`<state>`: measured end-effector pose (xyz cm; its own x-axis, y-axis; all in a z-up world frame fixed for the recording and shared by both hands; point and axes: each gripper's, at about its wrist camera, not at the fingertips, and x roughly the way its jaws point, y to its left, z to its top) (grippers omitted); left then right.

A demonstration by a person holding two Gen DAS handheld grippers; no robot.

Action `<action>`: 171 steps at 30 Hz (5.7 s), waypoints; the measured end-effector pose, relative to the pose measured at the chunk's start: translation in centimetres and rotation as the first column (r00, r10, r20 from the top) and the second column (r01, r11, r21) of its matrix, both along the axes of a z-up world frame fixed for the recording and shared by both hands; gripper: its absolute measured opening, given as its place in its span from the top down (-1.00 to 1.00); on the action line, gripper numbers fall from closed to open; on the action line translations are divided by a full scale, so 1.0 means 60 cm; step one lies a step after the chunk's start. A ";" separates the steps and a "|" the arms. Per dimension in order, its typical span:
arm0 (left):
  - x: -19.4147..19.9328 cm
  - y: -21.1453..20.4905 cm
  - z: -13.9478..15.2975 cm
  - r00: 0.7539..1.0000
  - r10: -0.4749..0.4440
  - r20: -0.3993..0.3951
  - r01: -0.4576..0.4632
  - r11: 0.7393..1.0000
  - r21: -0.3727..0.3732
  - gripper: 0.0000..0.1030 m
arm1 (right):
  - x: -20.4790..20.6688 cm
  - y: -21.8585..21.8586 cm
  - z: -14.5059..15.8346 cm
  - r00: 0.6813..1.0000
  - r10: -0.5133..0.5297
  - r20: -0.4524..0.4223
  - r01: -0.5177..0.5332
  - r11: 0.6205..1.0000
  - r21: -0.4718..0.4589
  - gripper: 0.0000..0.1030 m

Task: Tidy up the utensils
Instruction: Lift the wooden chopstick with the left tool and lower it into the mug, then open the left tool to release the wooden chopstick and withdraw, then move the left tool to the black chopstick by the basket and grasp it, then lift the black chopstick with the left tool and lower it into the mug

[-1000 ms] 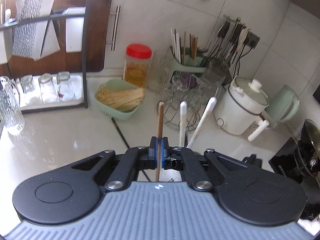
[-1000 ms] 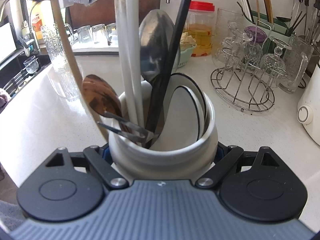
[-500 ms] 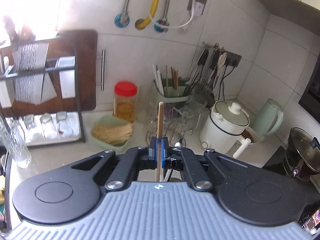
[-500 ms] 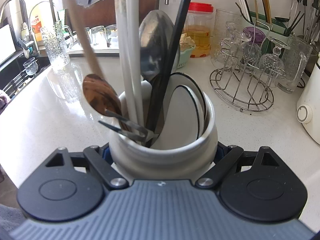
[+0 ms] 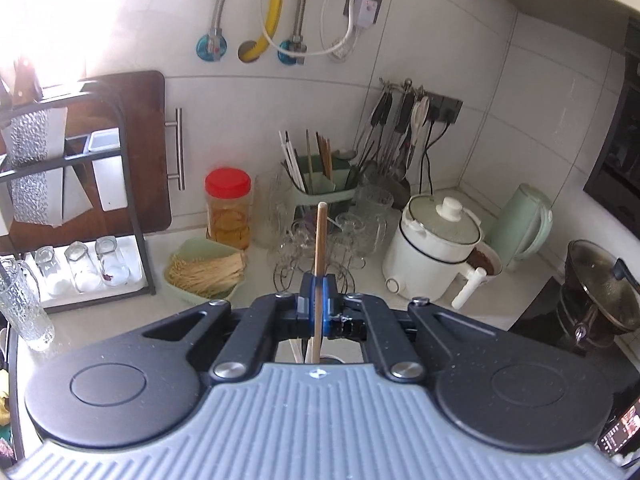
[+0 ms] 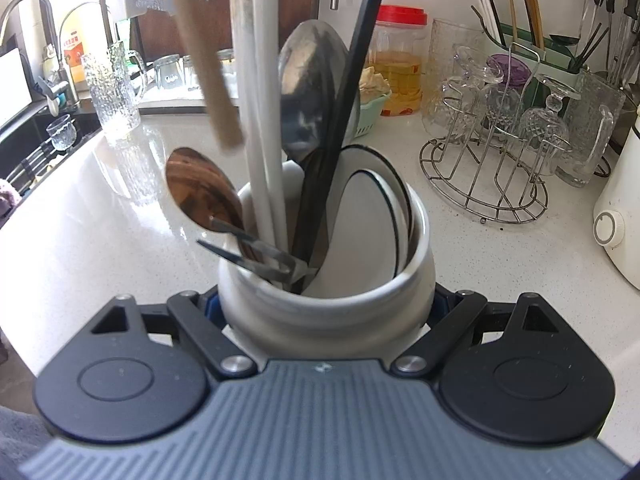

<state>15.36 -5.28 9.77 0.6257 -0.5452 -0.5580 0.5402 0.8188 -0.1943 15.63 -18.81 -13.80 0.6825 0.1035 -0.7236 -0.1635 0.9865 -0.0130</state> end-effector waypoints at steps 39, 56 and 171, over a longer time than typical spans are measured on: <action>0.054 -0.087 -0.181 0.982 -0.026 -0.186 0.050 0.991 0.124 0.93 | 0.005 -0.020 0.038 0.999 0.034 -0.019 -0.033 0.997 0.063 -1.00; 0.060 -0.098 -0.204 0.968 -0.005 -0.250 0.037 0.992 0.123 0.95 | -0.029 -0.028 0.040 0.999 0.019 -0.049 -0.015 0.997 0.080 -0.66; 0.277 0.023 -0.379 0.873 0.306 -0.380 -0.280 0.952 0.124 0.88 | 0.007 -0.021 0.036 0.993 -0.114 -0.013 0.115 0.991 0.069 -0.66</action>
<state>31.96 -3.92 -13.00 0.4760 -0.3264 -0.8166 0.1650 0.9452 -0.2816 16.04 -20.07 -11.63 0.6863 0.0755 -0.7234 -0.0495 0.9971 0.0571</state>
